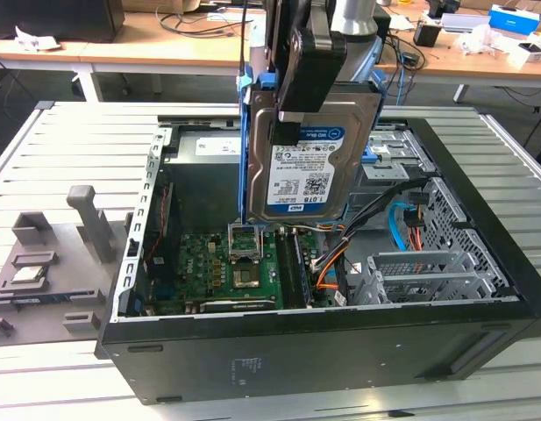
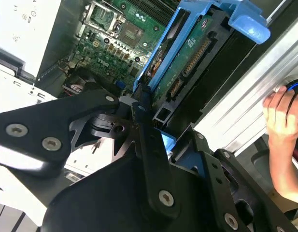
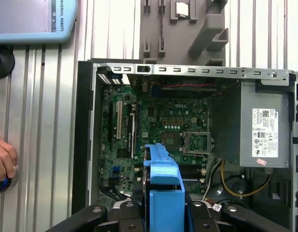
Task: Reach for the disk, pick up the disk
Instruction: 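Pick up the disk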
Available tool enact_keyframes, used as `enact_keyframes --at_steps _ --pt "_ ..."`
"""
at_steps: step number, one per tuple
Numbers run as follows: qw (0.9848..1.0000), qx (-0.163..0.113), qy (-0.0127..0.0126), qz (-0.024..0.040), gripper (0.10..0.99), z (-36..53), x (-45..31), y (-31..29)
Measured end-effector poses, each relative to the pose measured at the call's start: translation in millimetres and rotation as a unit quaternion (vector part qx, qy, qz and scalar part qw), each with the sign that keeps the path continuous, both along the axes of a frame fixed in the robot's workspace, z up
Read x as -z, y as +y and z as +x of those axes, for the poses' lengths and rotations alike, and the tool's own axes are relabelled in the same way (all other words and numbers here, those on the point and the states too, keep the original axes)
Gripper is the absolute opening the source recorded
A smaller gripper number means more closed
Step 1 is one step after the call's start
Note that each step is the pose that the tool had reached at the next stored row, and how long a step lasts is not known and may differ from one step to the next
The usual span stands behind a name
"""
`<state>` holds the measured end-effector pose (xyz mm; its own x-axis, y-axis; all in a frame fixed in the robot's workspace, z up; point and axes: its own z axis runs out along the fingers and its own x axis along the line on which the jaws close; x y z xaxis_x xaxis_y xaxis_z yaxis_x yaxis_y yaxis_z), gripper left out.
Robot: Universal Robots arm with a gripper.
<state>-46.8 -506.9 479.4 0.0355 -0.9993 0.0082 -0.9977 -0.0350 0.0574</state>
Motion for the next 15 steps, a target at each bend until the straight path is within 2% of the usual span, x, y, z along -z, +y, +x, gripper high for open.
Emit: enact_keyframes --at_steps 11,13,15 --pt "1.0 0.0 0.0 0.0 0.365 0.0 0.0 -17.4" --pt "1.0 0.0 0.0 0.0 0.365 0.0 0.1 -24.4" --pt "1.0 0.0 0.0 0.0 0.365 0.0 0.1 -26.7"
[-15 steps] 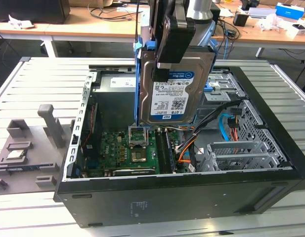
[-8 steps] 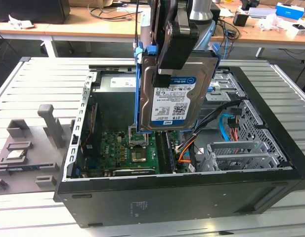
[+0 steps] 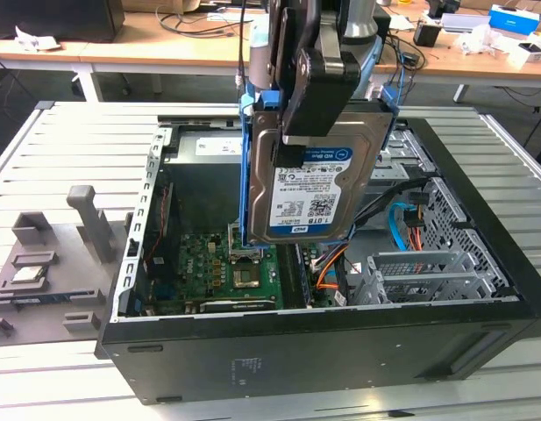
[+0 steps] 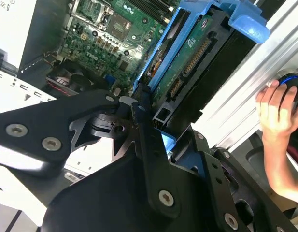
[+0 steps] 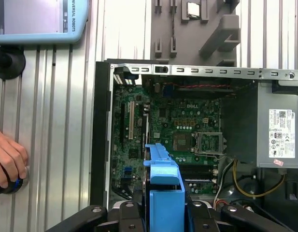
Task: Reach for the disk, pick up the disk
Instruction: 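Pick up the disk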
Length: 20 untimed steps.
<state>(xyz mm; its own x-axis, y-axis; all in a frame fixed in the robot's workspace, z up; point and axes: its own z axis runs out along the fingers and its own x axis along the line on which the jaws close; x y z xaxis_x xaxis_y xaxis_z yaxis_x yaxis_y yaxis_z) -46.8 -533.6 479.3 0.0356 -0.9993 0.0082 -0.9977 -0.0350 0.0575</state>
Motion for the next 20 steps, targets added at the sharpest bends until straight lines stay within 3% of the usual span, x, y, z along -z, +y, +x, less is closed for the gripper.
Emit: enact_keyframes --at_steps 11,20 --pt "1.0 0.0 0.0 0.0 0.365 0.0 0.1 -16.9" --pt "1.0 0.0 0.0 0.0 0.365 0.0 0.2 -34.2"
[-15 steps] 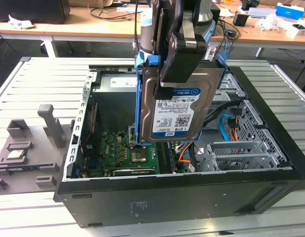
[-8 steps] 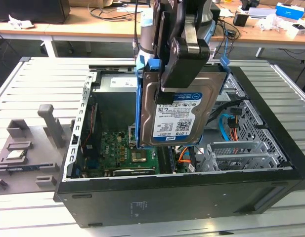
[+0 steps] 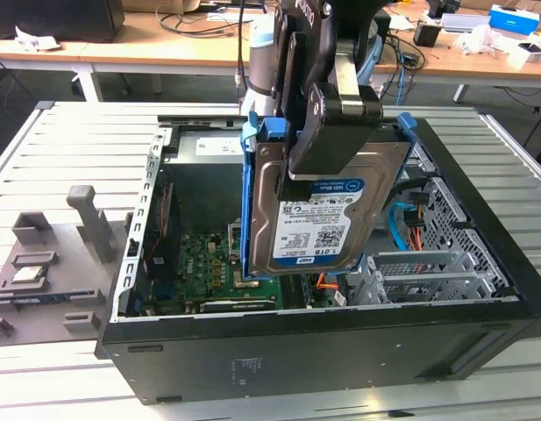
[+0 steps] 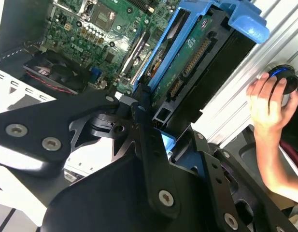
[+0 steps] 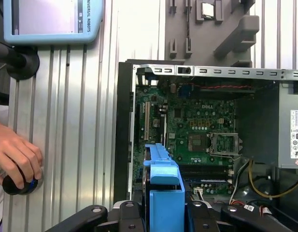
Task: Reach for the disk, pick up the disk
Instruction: 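Pick up the disk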
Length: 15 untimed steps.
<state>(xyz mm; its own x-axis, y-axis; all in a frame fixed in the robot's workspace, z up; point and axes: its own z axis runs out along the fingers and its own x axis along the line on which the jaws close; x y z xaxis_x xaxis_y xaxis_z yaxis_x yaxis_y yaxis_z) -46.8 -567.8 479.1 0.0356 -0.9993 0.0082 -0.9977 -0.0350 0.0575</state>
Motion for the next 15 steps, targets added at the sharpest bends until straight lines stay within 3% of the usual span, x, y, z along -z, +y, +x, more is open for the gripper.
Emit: enact_keyframes --at_steps 9,12,15 --pt "1.0 0.0 0.0 -0.0001 0.365 0.0 0.1 -13.7" --pt "1.0 0.0 0.0 0.0 0.365 0.8 0.2 -15.1" --pt "1.0 0.0 0.0 0.0 0.365 9.3 0.2 -15.2"
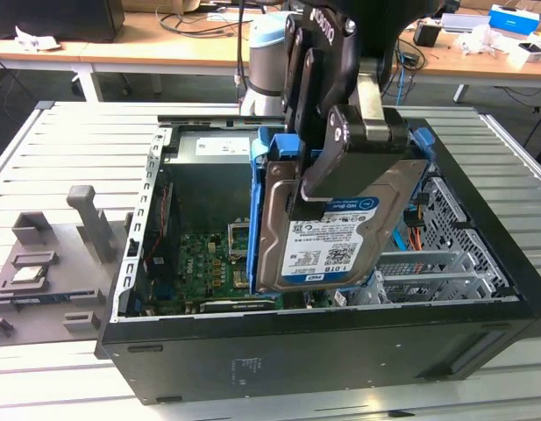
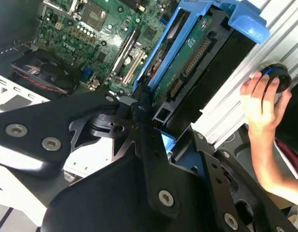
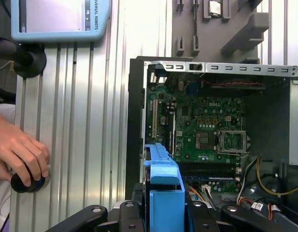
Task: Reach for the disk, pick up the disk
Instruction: 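Pick up the disk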
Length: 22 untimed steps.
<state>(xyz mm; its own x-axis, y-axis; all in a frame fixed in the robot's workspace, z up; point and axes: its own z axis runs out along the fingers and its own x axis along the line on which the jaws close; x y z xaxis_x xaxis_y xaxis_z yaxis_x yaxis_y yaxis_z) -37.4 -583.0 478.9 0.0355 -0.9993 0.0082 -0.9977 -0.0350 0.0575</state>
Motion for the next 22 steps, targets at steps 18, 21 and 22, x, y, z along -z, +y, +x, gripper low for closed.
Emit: enact_keyframes --at_steps 18,21,22 --pt "1.0 0.0 0.0001 0.0 0.365 53.3 0.1 0.9" --pt "1.0 0.0 0.0001 0.0 0.365 58.9 0.3 1.0" --pt "1.0 0.0 0.0002 0.0 0.365 60.3 0.3 1.0"
